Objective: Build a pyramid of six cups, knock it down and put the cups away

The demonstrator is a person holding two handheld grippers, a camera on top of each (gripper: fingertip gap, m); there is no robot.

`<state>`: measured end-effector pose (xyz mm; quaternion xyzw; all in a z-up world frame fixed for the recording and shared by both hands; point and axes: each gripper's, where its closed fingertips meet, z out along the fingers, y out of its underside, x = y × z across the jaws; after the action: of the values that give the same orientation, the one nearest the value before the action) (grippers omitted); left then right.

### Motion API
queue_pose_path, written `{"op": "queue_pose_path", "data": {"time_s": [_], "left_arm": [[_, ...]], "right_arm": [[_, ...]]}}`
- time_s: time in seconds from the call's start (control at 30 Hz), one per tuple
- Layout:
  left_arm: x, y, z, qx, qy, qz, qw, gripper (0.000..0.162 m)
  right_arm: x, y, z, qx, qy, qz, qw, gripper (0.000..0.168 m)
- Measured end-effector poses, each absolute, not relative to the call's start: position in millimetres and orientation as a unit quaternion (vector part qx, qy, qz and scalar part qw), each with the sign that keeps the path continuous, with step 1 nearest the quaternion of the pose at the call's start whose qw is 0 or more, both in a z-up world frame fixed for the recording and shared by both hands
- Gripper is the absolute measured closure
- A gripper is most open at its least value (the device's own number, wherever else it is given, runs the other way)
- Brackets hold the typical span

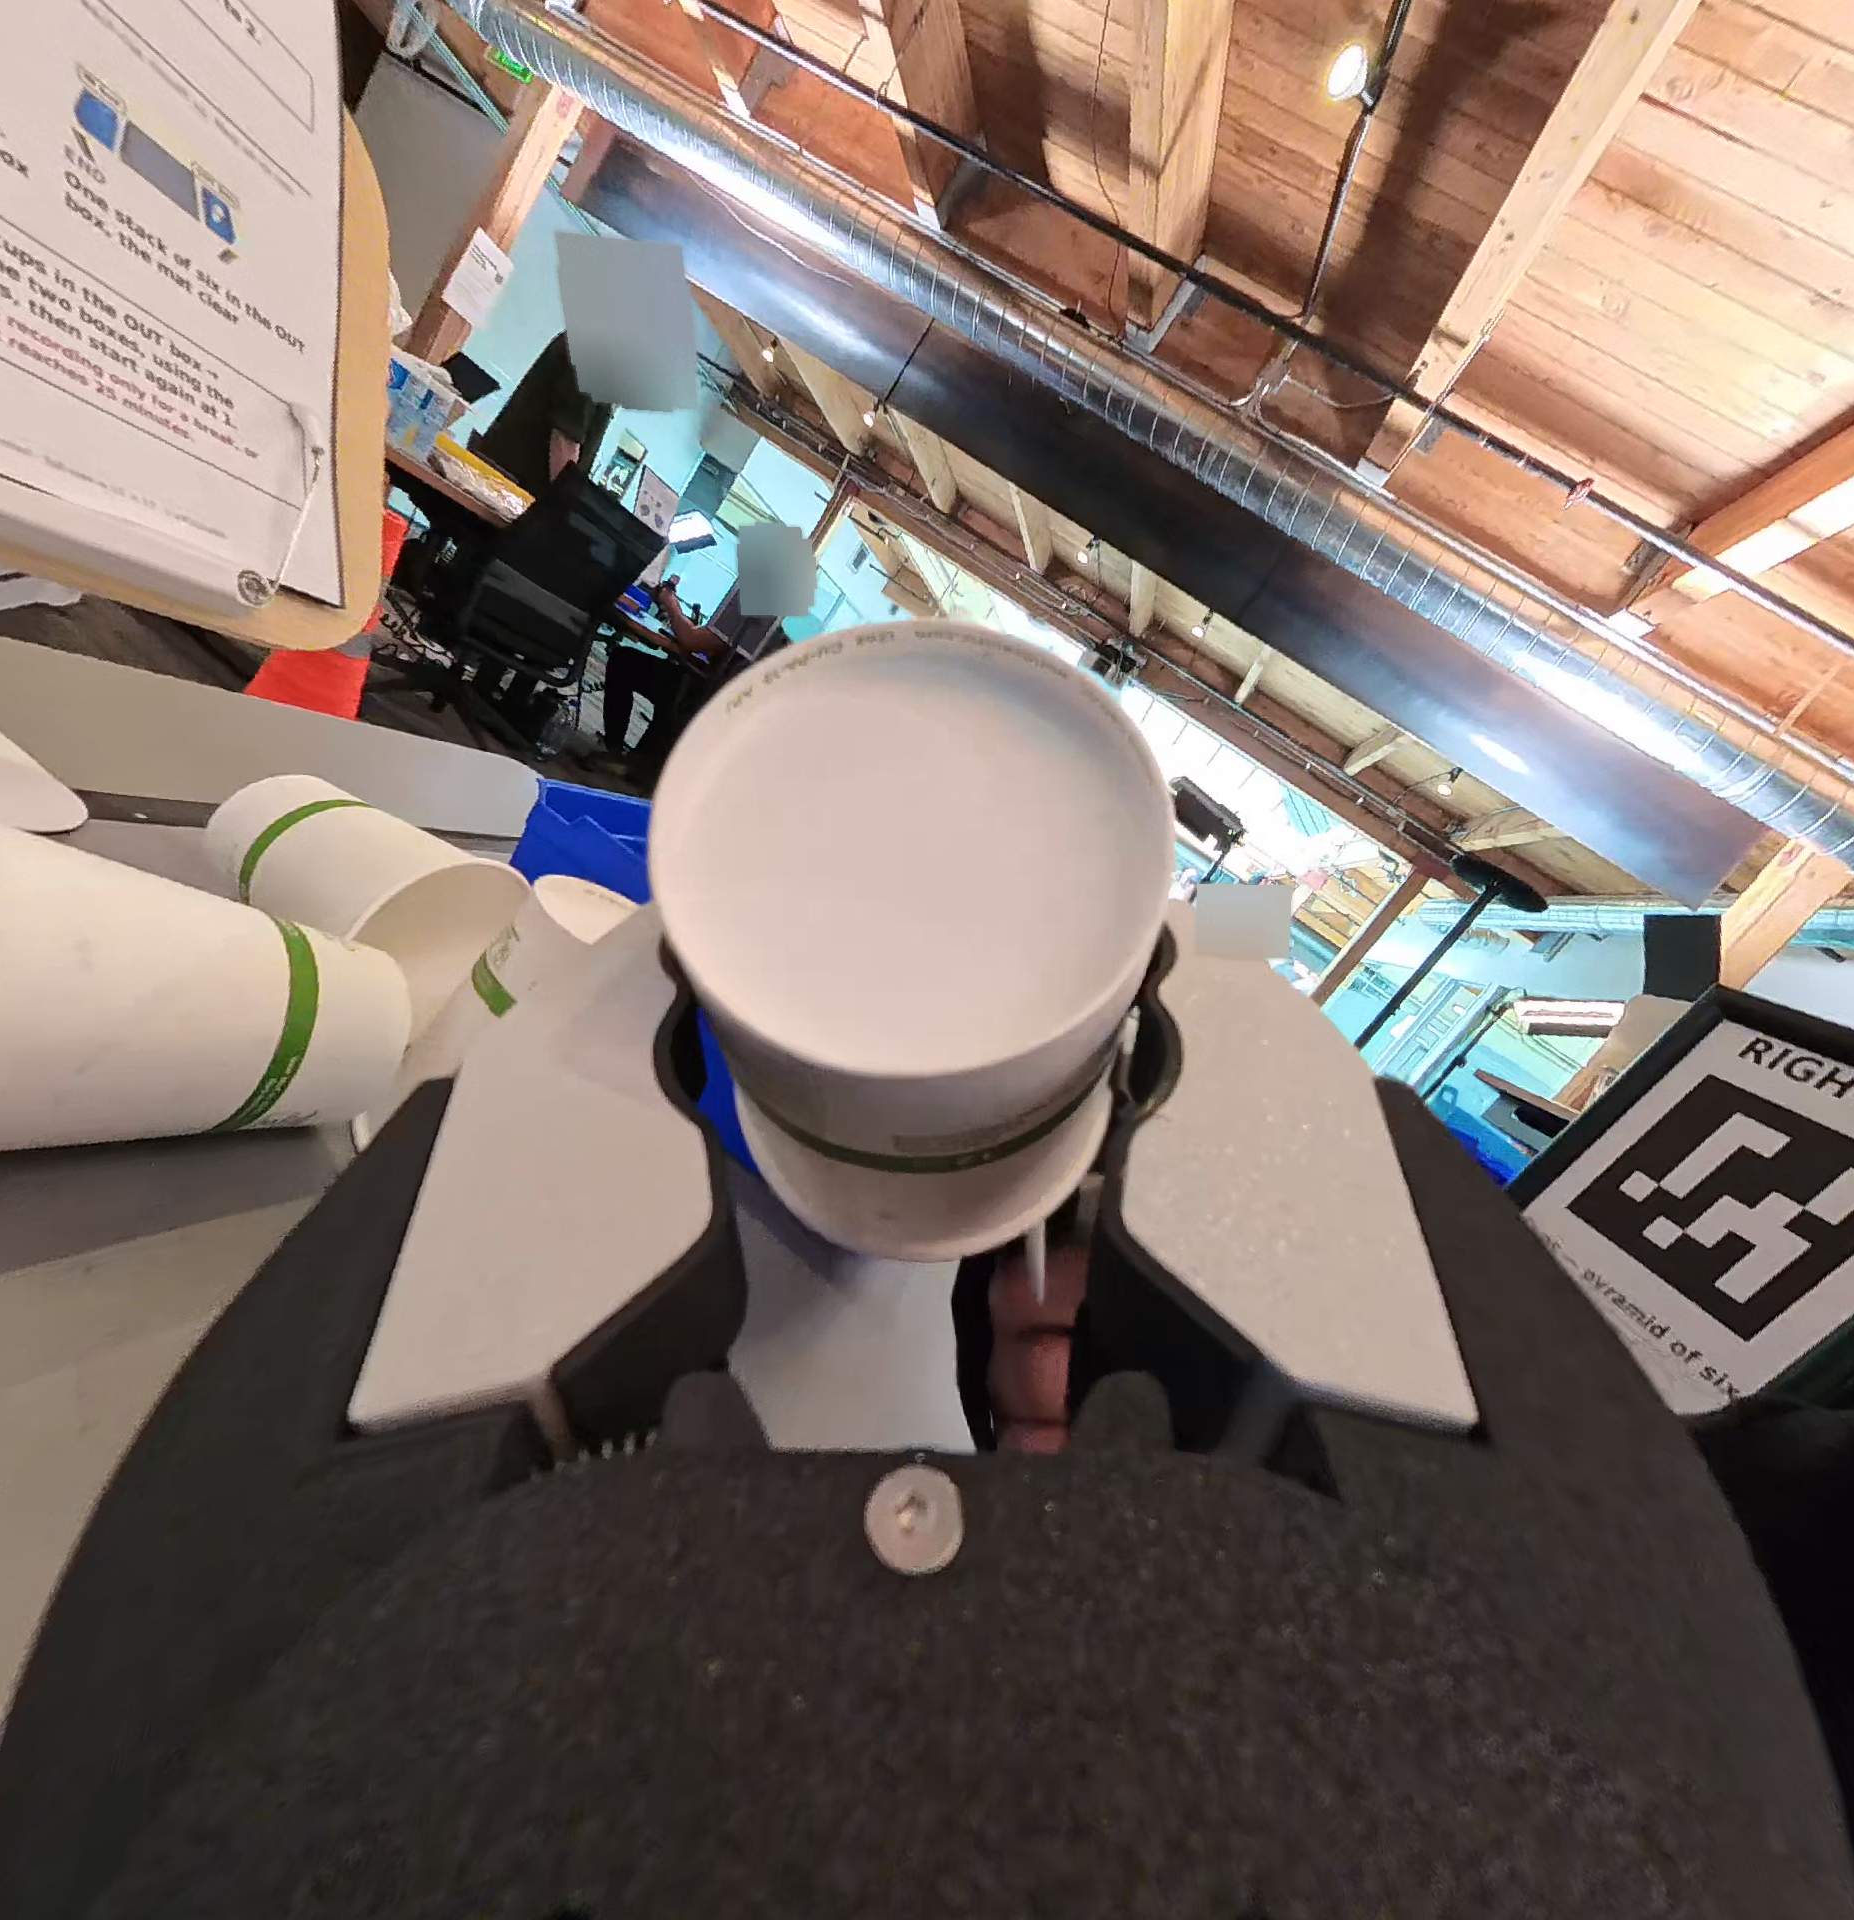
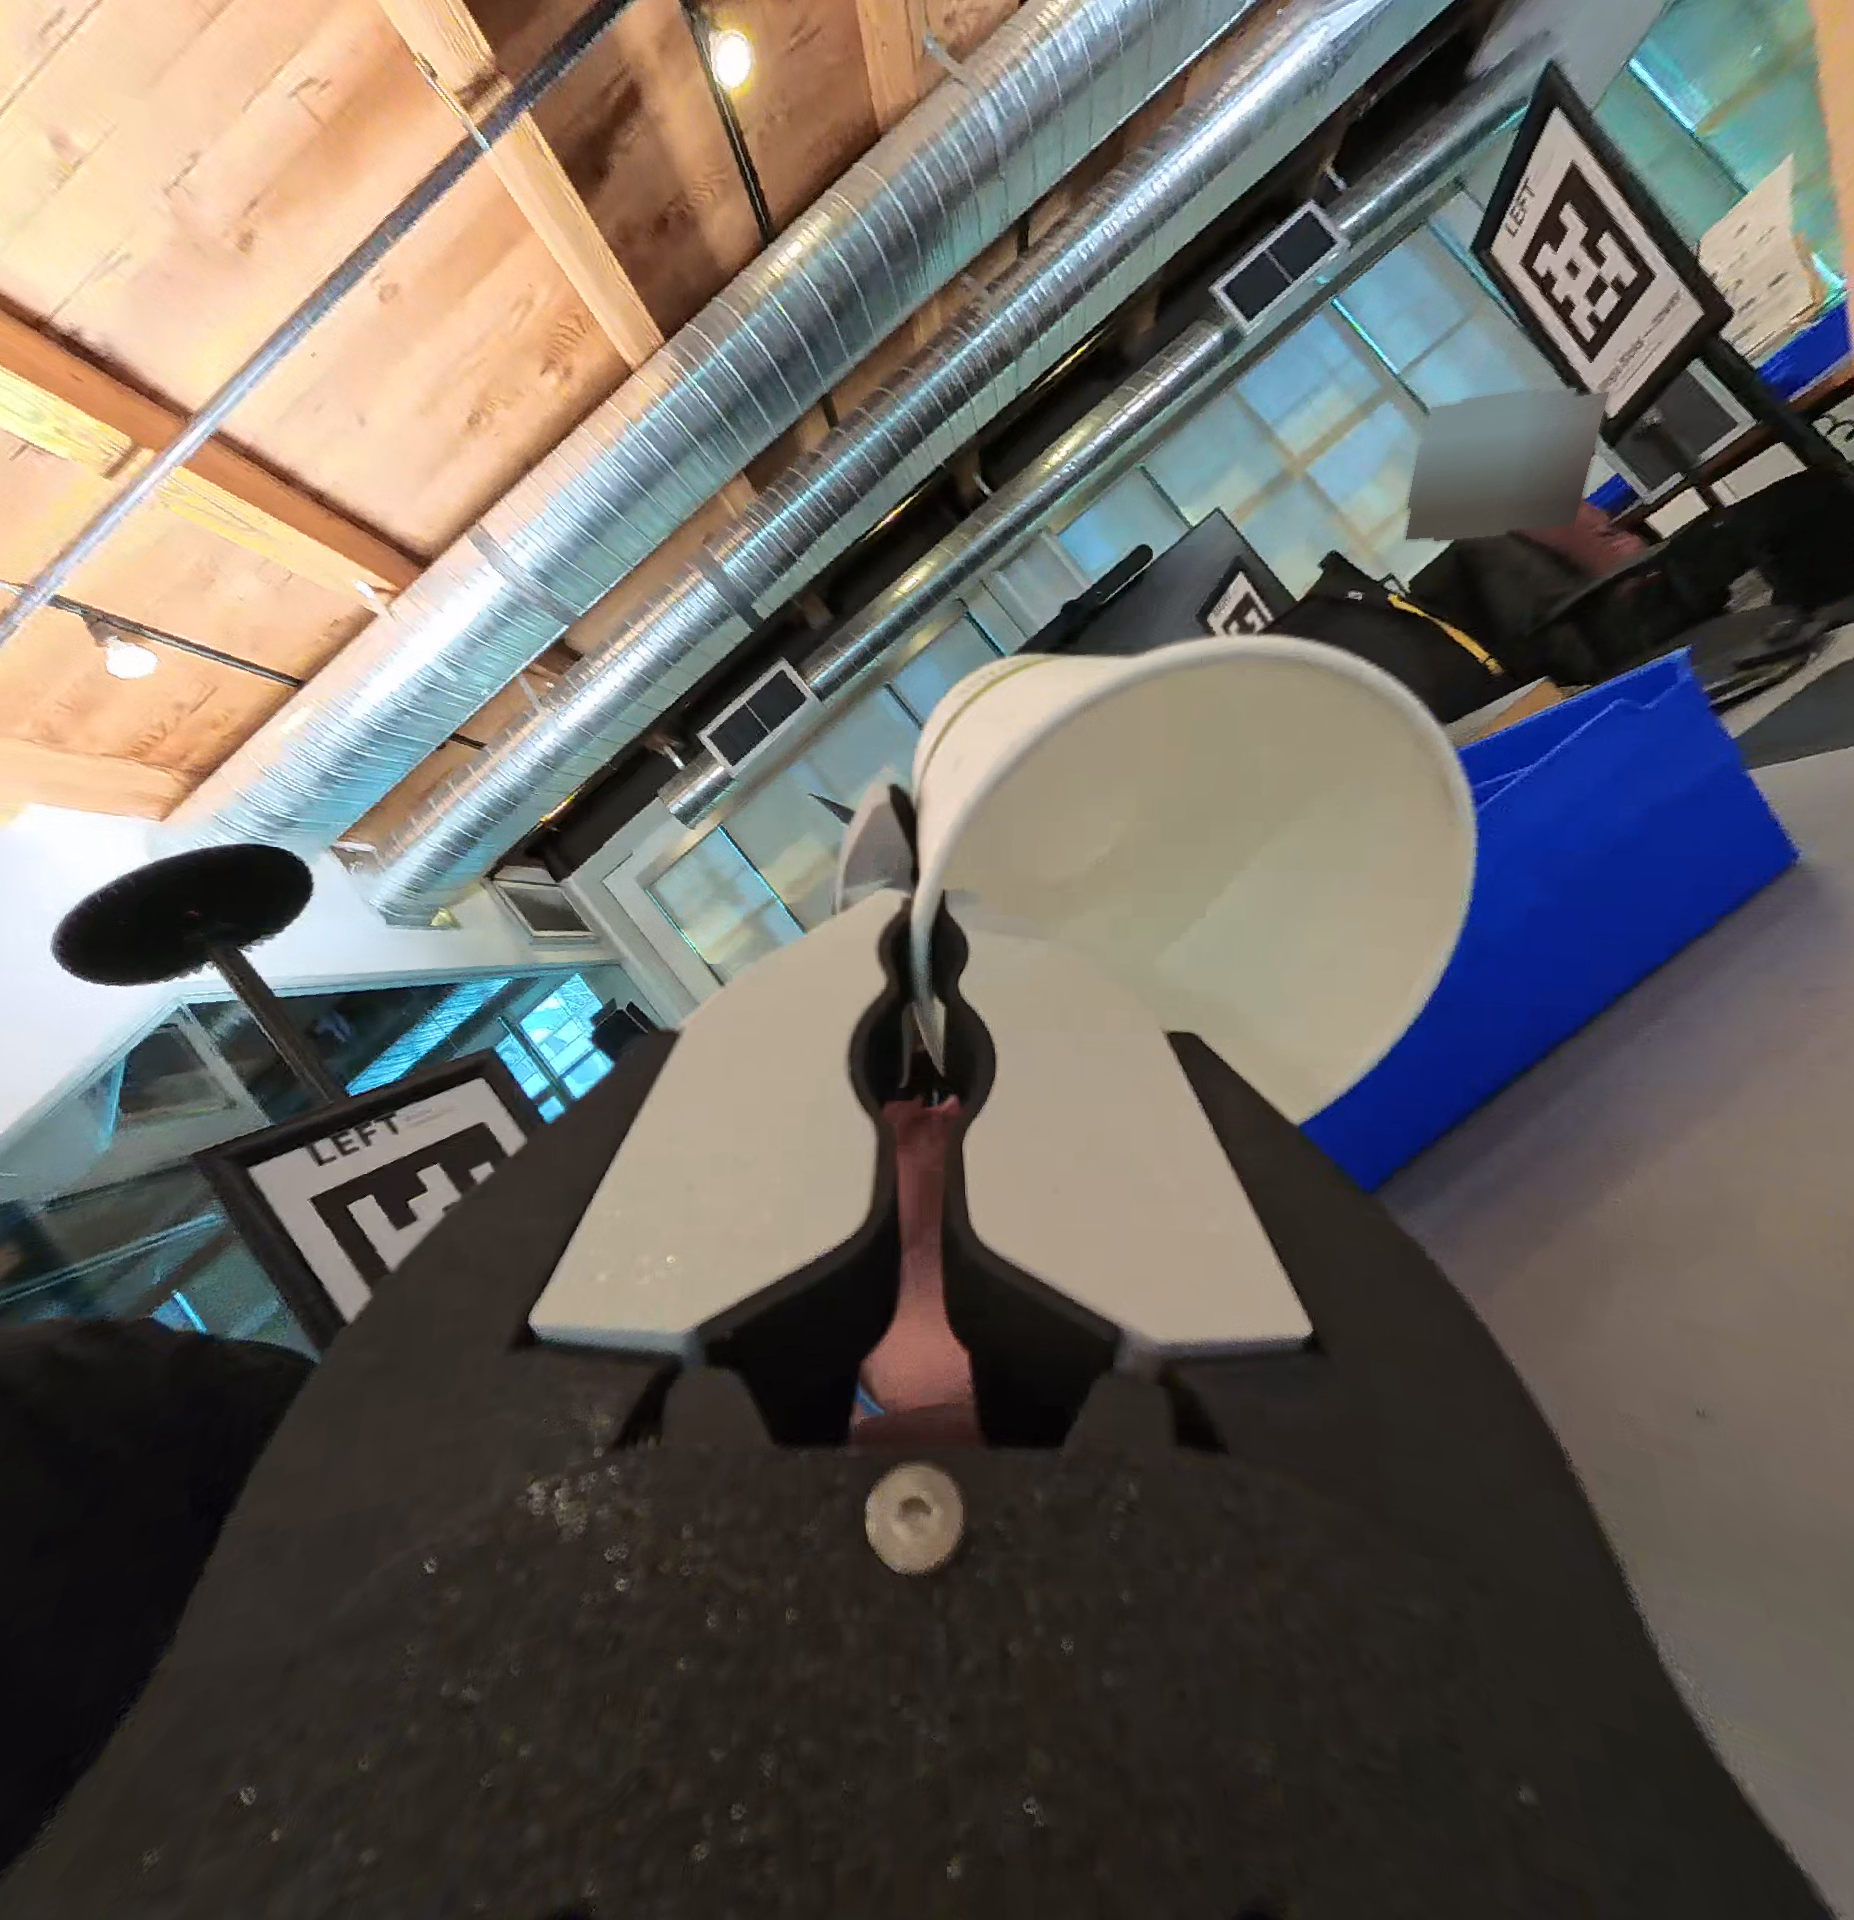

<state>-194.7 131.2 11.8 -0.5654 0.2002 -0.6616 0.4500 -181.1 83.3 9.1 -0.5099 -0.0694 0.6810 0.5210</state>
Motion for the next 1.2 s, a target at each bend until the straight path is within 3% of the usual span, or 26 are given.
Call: {"op": "queue_pose_path", "data": {"time_s": [0.03,0.13,0.37,0.63,0.8,0.93,1.2], "left_arm": [[-197.1,127.5,11.4,-0.57,0.209,-0.658,0.447,0.082],[-217.8,124.9,-0.2,-0.613,0.215,-0.602,0.465,0.062],[-263.9,90.0,-38.1,-0.667,0.211,-0.515,0.495,0.068],[-242.5,64.2,-66.6,-0.691,0.312,-0.464,0.458,0.073],[-231.6,55.3,-68.8,-0.689,0.323,-0.482,0.434,0.073],[-229.2,53.2,-68.7,-0.687,0.332,-0.48,0.432,0.074],[-229.7,49.5,-66.9,-0.685,0.341,-0.474,0.436,0.074]], "right_arm": [[-178.1,82.2,9.8,-0.507,-0.07,0.684,0.52,0.167],[-164.3,79.6,12.4,-0.513,-0.071,0.665,0.538,0.168],[-113.8,71.0,45.4,-0.566,-0.173,0.474,0.652,0.167],[15.5,81.6,141.6,-0.652,-0.236,0.121,0.711,0.167],[91.4,117.7,144.8,-0.775,-0.288,-0.055,0.559,0.167],[137.9,146.1,82.3,-0.865,-0.344,-0.091,0.353,0.167],[154.7,183.0,-11.7,-0.912,-0.374,-0.05,0.163,0.167]]}}
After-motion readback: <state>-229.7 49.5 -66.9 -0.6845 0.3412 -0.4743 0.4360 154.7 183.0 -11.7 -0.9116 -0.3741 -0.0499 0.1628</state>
